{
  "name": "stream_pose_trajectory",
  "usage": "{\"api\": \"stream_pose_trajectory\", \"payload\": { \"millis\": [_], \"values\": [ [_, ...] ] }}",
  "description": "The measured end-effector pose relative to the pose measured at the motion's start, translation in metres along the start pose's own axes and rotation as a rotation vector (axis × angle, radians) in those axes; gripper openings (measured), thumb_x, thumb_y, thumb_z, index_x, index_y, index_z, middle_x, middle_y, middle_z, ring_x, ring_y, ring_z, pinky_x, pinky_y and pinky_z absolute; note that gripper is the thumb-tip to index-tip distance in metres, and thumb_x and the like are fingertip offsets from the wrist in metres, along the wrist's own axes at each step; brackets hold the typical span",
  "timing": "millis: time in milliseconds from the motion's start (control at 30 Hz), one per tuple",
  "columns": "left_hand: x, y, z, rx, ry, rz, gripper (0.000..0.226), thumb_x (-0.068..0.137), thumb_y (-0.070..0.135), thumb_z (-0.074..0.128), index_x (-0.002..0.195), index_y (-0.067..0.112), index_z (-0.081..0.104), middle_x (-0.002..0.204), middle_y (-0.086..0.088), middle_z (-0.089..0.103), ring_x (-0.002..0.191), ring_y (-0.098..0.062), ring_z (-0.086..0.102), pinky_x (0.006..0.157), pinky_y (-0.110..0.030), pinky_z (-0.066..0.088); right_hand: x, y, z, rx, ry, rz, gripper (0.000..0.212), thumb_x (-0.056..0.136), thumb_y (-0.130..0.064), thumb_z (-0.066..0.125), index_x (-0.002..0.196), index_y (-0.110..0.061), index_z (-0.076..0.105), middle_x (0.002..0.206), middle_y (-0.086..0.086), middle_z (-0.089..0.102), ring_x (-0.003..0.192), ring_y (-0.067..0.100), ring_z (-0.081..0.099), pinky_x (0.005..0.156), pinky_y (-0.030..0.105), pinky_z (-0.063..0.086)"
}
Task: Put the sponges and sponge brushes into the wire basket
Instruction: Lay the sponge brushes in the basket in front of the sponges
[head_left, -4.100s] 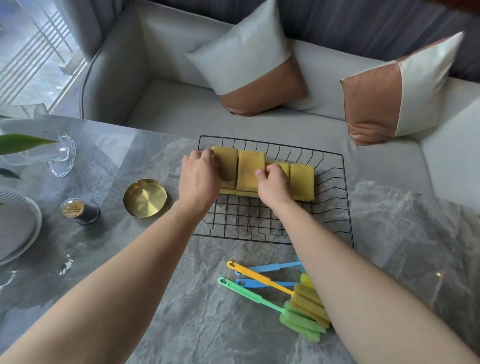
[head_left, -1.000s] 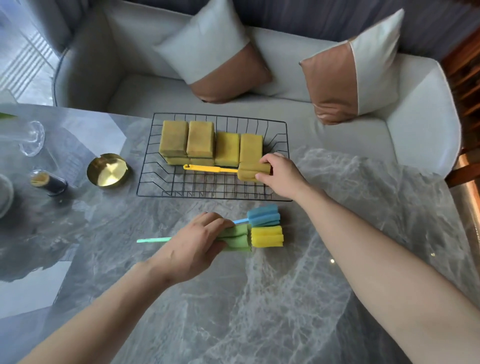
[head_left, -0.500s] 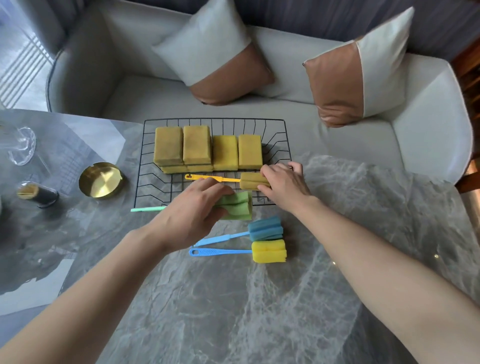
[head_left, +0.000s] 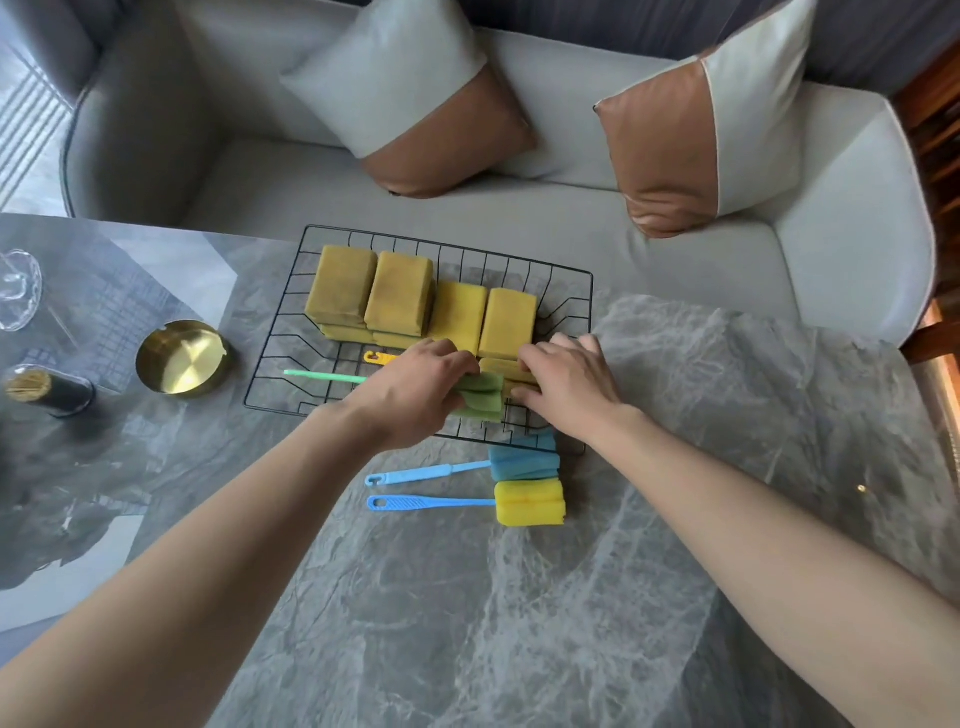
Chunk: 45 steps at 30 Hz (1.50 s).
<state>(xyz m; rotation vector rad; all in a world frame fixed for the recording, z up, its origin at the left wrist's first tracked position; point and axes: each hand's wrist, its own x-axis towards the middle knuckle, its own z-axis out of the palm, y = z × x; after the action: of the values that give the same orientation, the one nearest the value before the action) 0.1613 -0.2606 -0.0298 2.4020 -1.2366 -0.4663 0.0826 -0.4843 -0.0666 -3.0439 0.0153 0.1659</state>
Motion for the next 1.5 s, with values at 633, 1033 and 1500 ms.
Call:
{"api": "stream_pose_trajectory", "payload": {
  "millis": [633,1033,1500],
  "values": [
    [0.034,0.002,0.046,-0.143,-0.126,-0.107,0.045,0.088,0.022,0.073,0.133,0.02,0.063,0.118,-0.003,0.047,0.101,-0.028,0.058,0.093,-0.037,0.048,0.005,0.015,0.007,0.361,0.032,0.045,0.022,0.088,-0.024,0.073,0.106,-0.014,0.074,0.104,0.0,0.064,0.095,0.026,0.061,0.094,0.04,0.04],
    [0.039,0.008,0.061,-0.076,0.003,-0.24,0.072,0.068,0.037,0.089,0.128,0.023,0.051,0.113,-0.005,0.047,0.106,-0.028,0.049,0.093,-0.039,0.046,-0.004,0.02,0.001,0.17,-0.061,-0.061,0.056,0.082,-0.063,0.054,0.124,-0.029,0.064,0.112,-0.011,0.057,0.111,0.016,0.052,0.103,0.039,0.03],
    [0.041,0.002,0.067,-0.06,0.018,-0.347,0.071,0.078,0.044,0.08,0.14,0.022,0.052,0.122,-0.006,0.059,0.113,-0.031,0.05,0.096,-0.044,0.046,-0.011,0.01,-0.003,0.034,-0.081,-0.044,0.058,0.083,-0.057,0.065,0.134,-0.029,0.057,0.124,-0.008,0.056,0.129,0.018,0.044,0.112,0.04,0.022]
  ]
}}
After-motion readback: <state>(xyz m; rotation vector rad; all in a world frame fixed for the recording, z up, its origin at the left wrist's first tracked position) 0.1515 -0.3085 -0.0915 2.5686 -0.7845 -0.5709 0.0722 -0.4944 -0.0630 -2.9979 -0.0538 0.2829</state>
